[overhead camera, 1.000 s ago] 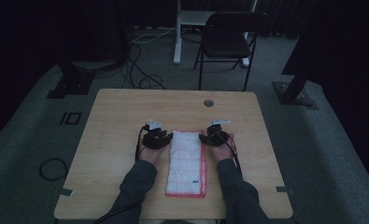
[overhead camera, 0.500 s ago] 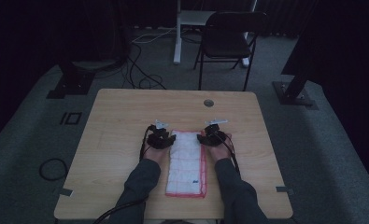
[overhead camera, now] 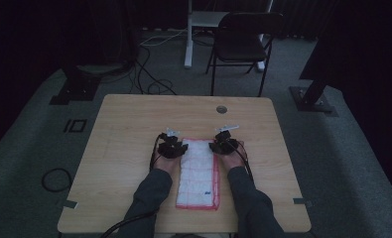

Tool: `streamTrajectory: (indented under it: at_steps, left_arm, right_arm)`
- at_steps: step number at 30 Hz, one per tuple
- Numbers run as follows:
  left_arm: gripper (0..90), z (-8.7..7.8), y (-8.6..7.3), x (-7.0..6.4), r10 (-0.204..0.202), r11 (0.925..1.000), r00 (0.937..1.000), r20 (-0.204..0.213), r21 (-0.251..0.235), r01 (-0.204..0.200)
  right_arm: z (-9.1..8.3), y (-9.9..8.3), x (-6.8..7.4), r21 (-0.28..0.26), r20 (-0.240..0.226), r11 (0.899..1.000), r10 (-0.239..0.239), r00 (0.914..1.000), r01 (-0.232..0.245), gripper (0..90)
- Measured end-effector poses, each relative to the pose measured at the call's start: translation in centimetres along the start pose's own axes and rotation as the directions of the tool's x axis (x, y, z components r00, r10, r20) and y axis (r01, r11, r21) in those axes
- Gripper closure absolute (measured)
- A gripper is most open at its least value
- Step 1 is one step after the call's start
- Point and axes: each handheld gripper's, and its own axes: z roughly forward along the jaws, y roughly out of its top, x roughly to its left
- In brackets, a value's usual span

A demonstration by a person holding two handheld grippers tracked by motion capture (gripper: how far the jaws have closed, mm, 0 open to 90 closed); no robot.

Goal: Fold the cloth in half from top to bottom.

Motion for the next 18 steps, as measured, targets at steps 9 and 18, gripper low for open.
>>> streamTrajectory:
  at_steps: [9,18]
  left_arm:
    - [87.1,0.1,0.4,-0.3,0.0,0.9994,1.0,0.004,0.036,0.0]
    - [87.6,-0.6,1.1,-0.1,-0.003,1.0,0.9999,0.015,0.003,0.003]
  right_arm:
    - [0.1,0.0,0.5,-0.014,0.003,1.0,-0.024,0.9997,0.024,85.8]
    - [-0.5,0.2,0.5,-0.054,0.011,0.998,-0.038,0.9992,0.038,86.1]
